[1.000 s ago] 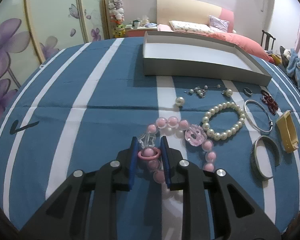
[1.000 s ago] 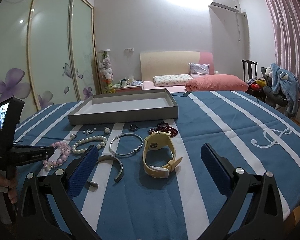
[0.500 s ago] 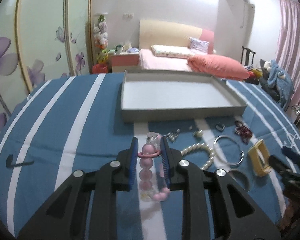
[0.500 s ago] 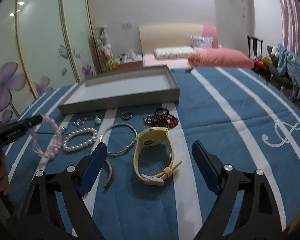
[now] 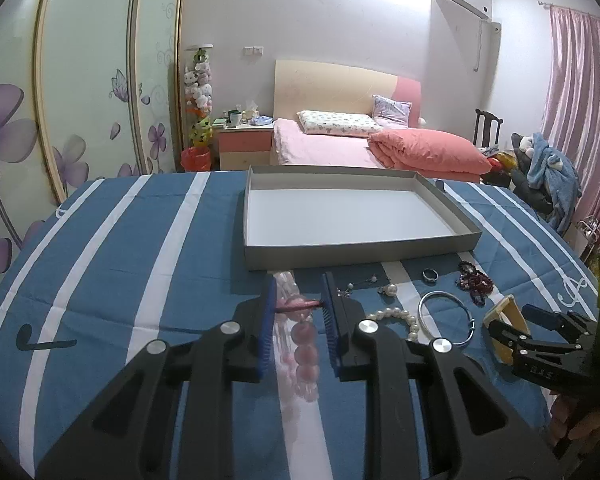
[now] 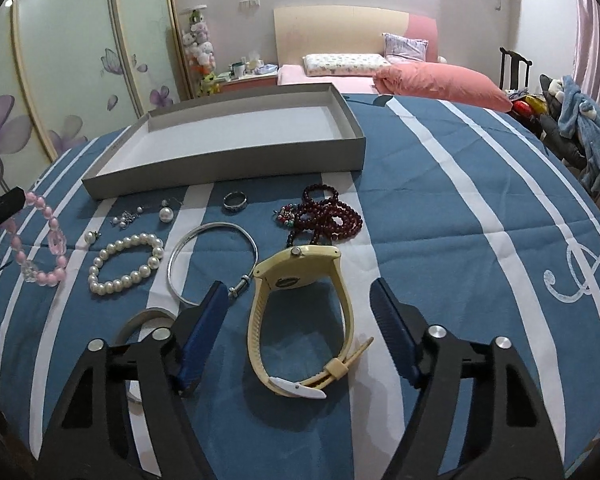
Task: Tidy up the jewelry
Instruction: 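Lift the pink bracelet with the left gripper while the right gripper grasps the cream watch, then carry both items into the grey tray and open both grippers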
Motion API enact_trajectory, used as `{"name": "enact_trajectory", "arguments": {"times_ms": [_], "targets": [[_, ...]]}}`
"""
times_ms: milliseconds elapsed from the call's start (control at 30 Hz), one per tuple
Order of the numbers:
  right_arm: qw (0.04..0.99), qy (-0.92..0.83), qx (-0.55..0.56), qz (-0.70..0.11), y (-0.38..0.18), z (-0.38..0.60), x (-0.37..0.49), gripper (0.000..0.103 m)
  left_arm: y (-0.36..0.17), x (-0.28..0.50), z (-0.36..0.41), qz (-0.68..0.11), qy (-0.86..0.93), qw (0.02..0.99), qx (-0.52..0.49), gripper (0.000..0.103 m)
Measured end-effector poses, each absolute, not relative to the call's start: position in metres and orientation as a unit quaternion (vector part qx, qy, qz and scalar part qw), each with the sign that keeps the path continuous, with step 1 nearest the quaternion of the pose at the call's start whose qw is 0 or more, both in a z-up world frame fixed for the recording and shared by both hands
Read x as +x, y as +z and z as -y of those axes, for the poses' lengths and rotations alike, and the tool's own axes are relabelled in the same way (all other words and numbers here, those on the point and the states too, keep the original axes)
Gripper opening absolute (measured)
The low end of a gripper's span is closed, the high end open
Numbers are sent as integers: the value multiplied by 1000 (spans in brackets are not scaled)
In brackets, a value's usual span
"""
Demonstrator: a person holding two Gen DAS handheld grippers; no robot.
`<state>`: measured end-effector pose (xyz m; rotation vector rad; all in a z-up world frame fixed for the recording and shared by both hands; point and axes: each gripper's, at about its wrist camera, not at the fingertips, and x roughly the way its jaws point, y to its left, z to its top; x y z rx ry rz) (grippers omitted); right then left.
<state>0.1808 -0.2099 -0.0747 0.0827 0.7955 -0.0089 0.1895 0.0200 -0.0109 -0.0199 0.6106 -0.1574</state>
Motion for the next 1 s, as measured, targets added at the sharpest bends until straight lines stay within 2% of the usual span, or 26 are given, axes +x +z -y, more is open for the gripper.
{"name": "enact_trajectory", "arguments": {"times_ms": [133,200,233,367,533,1000], "targets": [[915,-7,45,-400,-78,214,185,71,-11,189,-19,-299,-81,951,-8,23],[912,-6,47,-407,-79,215,187,64,-11,189,-19,-299,-82,951,-8,23],[910,-3,48,-412,-81,215,188,57,-10,188,-18,-299,-83,951,-8,23],[912,4,53,-407,-78,216,185,44,-9,186,-19,-295,-84,952,-9,23],[923,20,65,-378,-69,217,178,43,-4,182,-19,-283,-86,955,-10,23],[977,39,37,-206,2,205,168,43,24,171,-16,-221,-84,972,-16,23]]}}
